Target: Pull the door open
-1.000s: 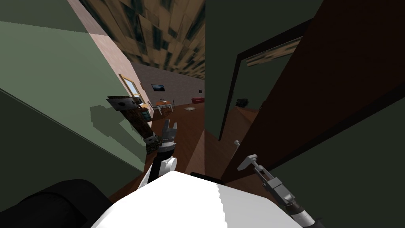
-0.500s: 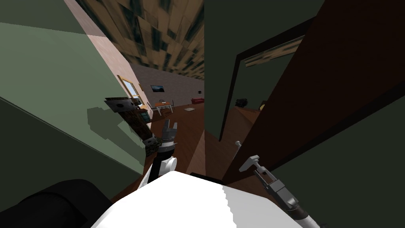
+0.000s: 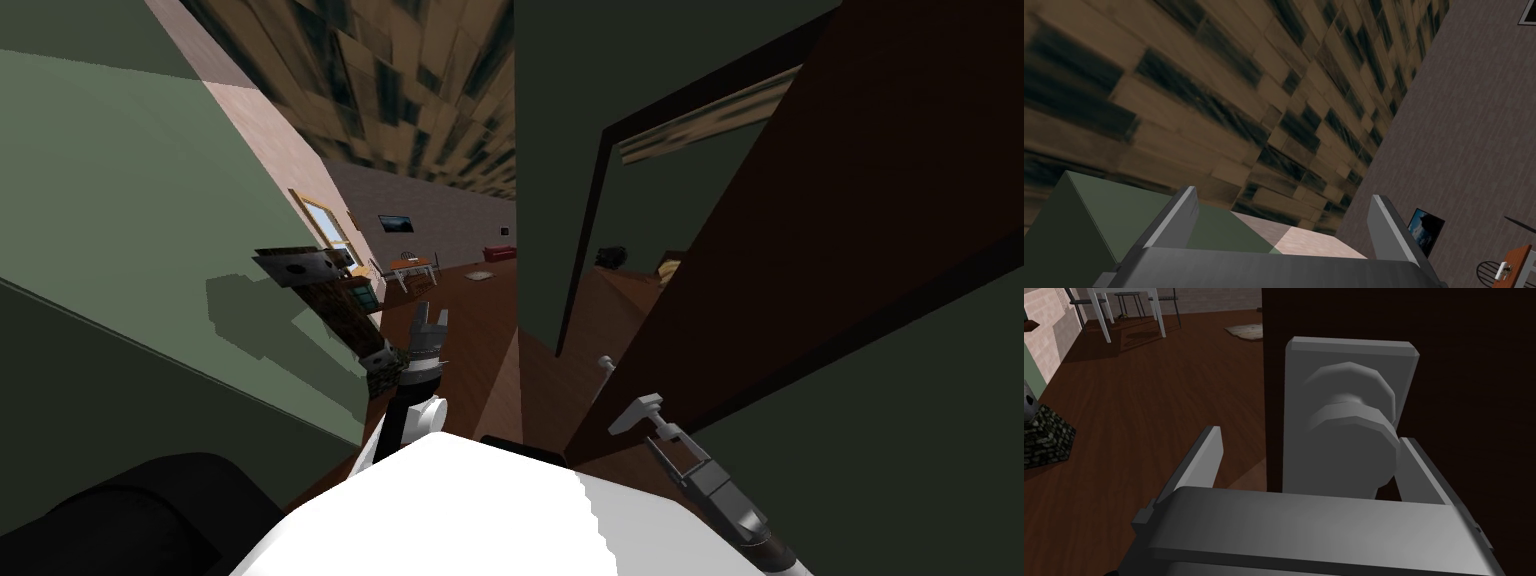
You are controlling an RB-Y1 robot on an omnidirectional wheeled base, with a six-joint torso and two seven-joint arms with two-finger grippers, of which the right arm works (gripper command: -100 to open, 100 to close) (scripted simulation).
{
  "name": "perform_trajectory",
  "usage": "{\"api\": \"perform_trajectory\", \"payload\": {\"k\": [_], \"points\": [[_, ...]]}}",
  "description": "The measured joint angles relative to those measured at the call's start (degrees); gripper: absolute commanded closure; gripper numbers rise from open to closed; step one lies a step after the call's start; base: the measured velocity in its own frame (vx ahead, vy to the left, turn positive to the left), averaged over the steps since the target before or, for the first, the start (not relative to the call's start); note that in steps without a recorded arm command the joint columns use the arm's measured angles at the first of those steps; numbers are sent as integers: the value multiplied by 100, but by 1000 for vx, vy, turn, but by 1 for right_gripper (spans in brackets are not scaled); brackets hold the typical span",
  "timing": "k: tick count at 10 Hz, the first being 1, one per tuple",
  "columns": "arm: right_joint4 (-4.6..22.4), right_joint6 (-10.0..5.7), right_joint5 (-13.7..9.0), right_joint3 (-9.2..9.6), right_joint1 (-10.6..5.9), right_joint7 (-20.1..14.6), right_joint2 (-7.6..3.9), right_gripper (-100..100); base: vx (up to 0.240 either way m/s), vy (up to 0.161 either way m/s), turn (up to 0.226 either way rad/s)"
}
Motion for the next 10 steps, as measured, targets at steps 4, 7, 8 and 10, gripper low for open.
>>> {"api": "perform_trajectory", "payload": {"k": [4, 7, 8, 10], "points": [[185, -158, 68, 40, -75, -3, 86, 100, 20, 15, -9], [173, -177, 63, 27, -78, -16, 54, 100, -10, 5, 4], [139, -178, 56, 13, -39, 4, 53, 100, 0, 0, 0], [101, -185, 45, 0, 2, 1, 21, 100, -1, 1, 1]]}}
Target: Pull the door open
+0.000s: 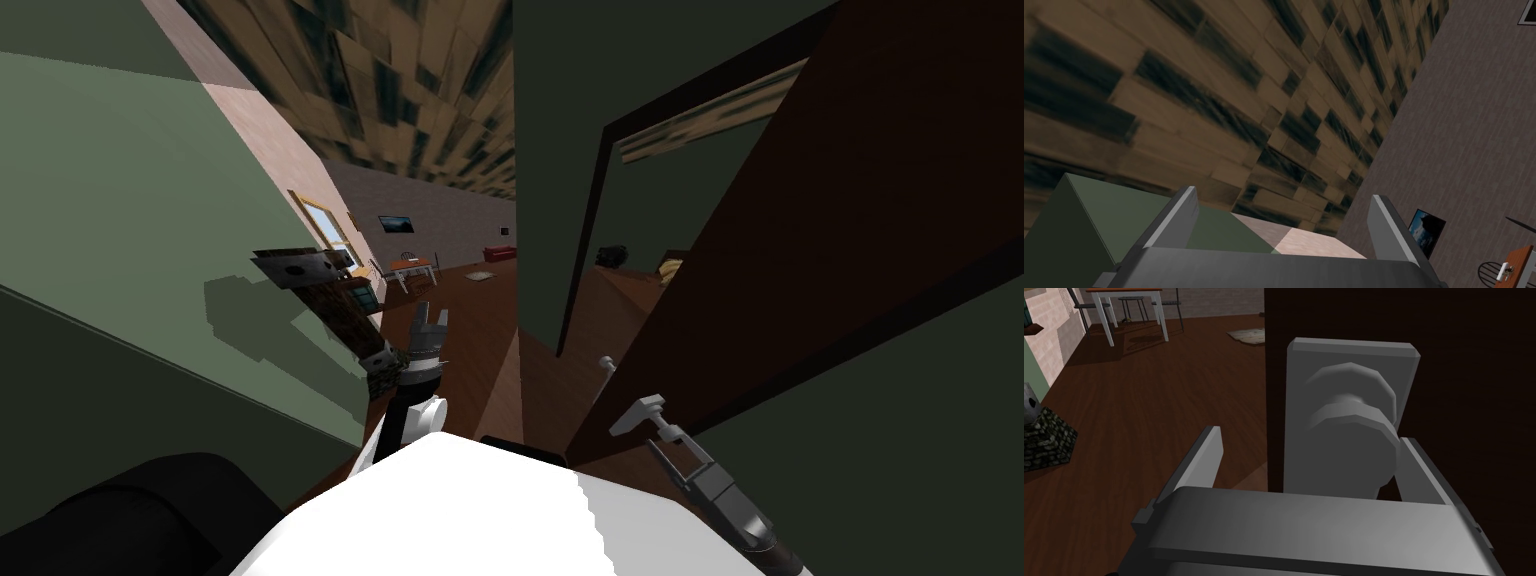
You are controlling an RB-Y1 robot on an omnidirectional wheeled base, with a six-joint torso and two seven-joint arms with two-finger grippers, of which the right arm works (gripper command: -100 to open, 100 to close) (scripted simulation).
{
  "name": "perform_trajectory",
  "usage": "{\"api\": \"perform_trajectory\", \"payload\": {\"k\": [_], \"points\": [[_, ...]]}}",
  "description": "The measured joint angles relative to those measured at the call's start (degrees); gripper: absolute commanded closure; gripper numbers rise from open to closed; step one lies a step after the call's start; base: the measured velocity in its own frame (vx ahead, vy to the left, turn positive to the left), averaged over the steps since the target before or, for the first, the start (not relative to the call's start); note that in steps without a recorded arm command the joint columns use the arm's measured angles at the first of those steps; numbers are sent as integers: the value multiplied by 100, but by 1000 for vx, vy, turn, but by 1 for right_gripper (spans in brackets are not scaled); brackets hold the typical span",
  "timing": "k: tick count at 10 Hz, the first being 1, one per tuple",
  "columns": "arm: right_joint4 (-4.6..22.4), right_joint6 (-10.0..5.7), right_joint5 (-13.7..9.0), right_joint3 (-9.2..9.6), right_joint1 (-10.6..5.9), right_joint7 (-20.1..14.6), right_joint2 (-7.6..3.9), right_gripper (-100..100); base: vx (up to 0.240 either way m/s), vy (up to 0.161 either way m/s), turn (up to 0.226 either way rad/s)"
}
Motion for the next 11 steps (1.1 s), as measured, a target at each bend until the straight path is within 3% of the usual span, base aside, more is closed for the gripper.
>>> {"api": "perform_trajectory", "payload": {"k": [1, 3, 4, 11], "points": [[102, -55, 23, 21, -54, -8, 41, 100, 0, 0, 0], [-91, 50, -18, -8, 40, 5, -44, 100, 15, -5, 33], [24, 3, -28, -21, 35, -30, -46, 100, 27, 2, 59], [645, -557, 4, -9, 18, -212, 14, 100, 20, 17, 54]]}}
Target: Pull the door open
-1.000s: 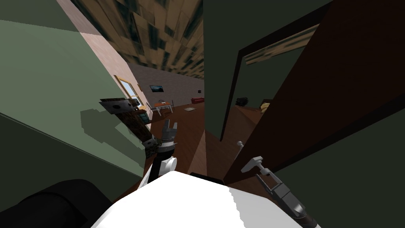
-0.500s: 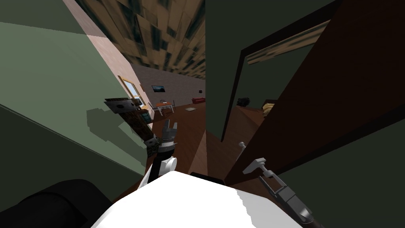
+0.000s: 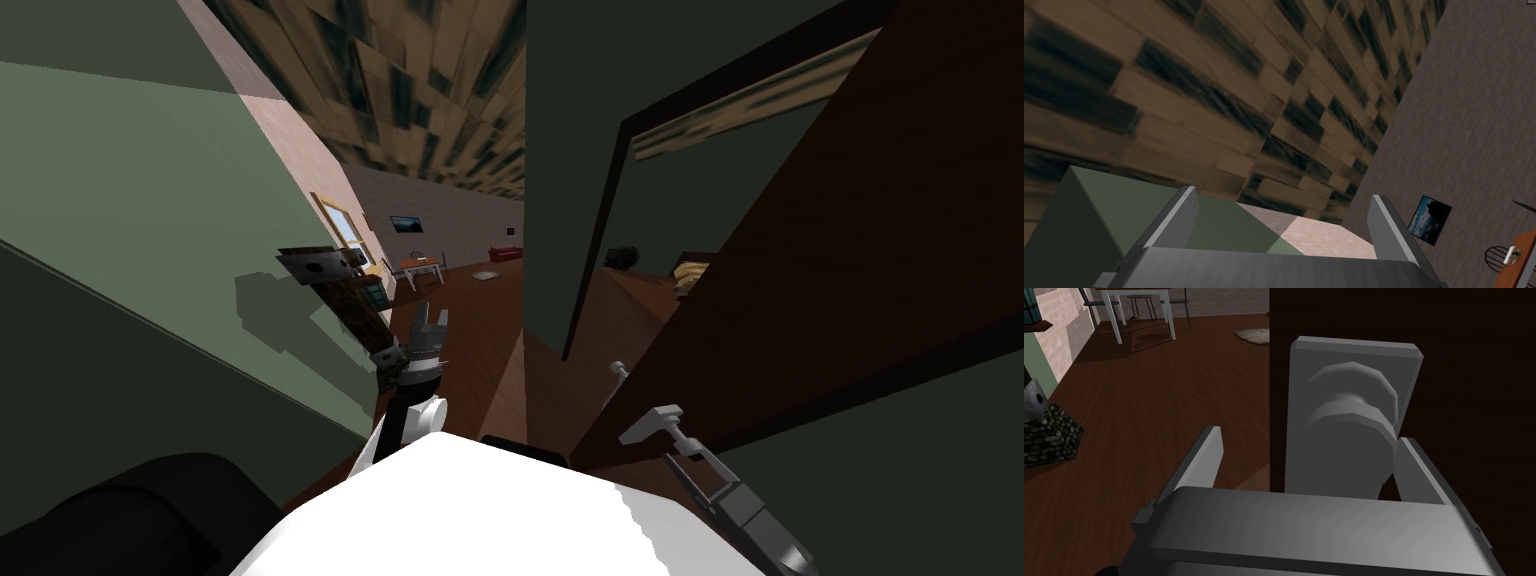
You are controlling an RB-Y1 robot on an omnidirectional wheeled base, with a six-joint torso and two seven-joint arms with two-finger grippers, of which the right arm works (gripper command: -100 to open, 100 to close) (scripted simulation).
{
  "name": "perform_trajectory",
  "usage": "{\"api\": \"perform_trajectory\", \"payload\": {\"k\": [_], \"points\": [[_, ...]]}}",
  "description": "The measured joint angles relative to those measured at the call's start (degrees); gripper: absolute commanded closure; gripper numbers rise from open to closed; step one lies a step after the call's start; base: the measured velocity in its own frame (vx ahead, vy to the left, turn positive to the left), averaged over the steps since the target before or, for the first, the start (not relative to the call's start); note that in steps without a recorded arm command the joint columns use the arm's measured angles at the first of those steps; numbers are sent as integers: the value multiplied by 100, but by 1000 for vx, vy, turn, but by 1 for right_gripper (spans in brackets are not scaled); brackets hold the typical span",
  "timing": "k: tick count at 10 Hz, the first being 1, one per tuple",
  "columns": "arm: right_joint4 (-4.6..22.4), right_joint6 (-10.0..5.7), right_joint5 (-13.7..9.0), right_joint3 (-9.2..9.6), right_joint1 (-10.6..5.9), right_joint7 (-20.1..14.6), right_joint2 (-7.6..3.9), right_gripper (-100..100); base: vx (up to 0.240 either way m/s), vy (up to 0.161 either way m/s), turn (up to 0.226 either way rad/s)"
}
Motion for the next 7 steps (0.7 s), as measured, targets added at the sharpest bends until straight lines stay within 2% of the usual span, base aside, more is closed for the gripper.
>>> {"api": "perform_trajectory", "payload": {"k": [1, 7], "points": [[30, -60, -2, -2, 34, -18, -12, 100, 11, 9, 55], [696, -645, 69, 59, -28, -213, 80, 100, 7, 7, 60]]}}
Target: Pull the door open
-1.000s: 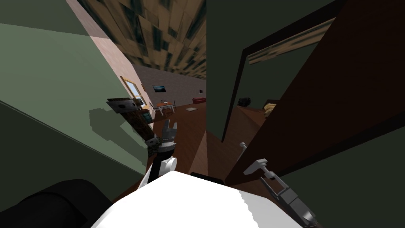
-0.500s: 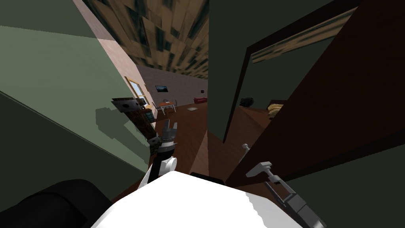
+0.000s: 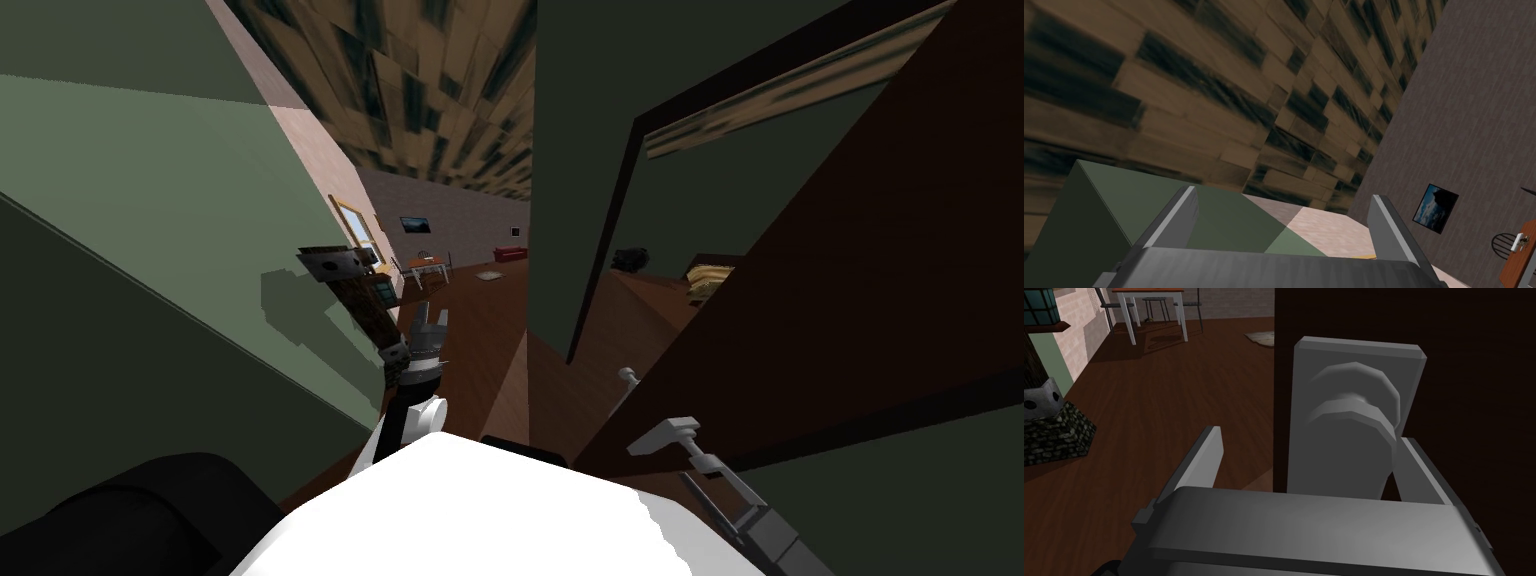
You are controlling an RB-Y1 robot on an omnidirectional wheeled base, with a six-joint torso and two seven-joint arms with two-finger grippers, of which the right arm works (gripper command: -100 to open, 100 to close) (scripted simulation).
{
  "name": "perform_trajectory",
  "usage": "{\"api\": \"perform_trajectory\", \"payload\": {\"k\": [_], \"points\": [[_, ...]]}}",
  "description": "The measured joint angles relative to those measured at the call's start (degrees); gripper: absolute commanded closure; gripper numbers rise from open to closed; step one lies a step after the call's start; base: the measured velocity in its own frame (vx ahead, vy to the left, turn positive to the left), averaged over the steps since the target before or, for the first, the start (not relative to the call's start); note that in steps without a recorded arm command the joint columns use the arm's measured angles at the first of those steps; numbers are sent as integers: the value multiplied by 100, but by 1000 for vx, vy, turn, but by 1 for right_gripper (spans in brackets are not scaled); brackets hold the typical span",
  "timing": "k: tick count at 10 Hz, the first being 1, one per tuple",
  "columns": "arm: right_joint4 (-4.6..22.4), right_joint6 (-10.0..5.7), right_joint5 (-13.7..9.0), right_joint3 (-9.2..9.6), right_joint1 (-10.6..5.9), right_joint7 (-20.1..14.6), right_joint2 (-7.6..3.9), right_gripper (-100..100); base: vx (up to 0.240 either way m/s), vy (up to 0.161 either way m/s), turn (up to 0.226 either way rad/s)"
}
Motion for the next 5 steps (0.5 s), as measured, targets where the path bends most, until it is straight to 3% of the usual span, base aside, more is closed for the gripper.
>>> {"api": "perform_trajectory", "payload": {"k": [5], "points": [[392, -423, 43, 37, 50, -122, 20, 100, -5, -8, 47]]}}
